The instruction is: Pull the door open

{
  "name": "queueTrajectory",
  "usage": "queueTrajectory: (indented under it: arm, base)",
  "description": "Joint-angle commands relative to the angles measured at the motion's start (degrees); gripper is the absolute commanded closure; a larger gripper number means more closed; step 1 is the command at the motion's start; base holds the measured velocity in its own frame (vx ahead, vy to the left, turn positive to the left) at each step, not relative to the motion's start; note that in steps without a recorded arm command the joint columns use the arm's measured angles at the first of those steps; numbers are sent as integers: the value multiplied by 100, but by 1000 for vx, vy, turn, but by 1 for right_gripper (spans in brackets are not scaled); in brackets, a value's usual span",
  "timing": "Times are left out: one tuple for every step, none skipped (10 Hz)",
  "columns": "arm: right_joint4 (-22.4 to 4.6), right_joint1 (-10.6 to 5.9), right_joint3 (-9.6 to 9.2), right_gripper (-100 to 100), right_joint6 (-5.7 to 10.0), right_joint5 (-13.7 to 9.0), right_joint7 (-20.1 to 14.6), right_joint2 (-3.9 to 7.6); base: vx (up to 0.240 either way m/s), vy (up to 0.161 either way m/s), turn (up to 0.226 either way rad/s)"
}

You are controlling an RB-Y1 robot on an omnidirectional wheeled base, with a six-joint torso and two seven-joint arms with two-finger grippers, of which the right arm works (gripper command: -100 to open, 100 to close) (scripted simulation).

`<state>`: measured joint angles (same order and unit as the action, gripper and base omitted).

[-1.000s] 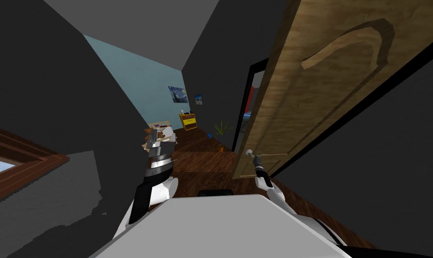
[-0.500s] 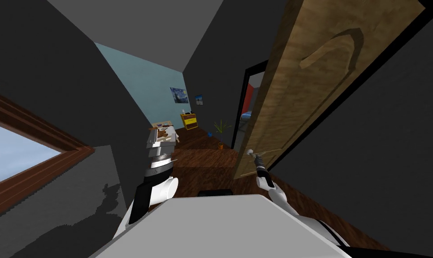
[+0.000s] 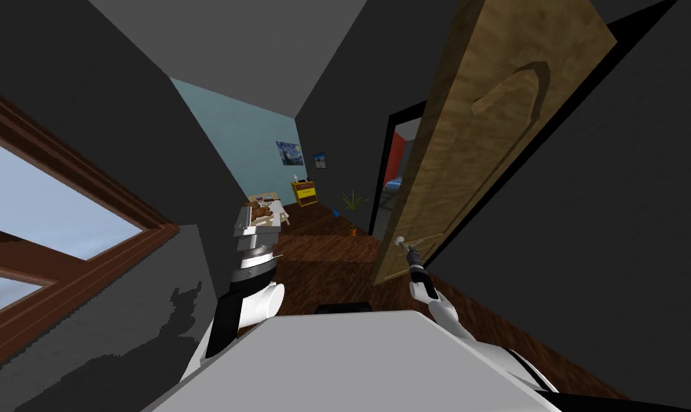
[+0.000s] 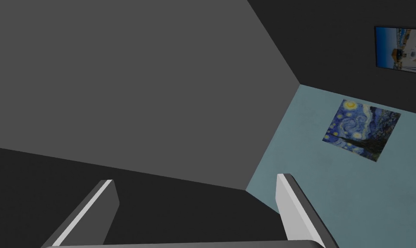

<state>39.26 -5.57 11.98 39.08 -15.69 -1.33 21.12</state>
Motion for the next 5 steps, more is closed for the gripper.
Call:
queueTrajectory:
  arm:
    - [16,49,-70,100,-41,28,18,-104]
    - [-26,8,-34,-100,-1,20,12,-56]
    - [-28,5,-33,-100,-1,23,13,-59]
    - [-30,3,-32,-100,-1,25,14,-60]
    - [-32,0,-30,-100,0,28,15,-63]
  base:
    - [-184,42,102]
    - [-163,-6,111]
    - [-190,-56,99]
    - [-178,-73,85]
    - [-188,-74,87]
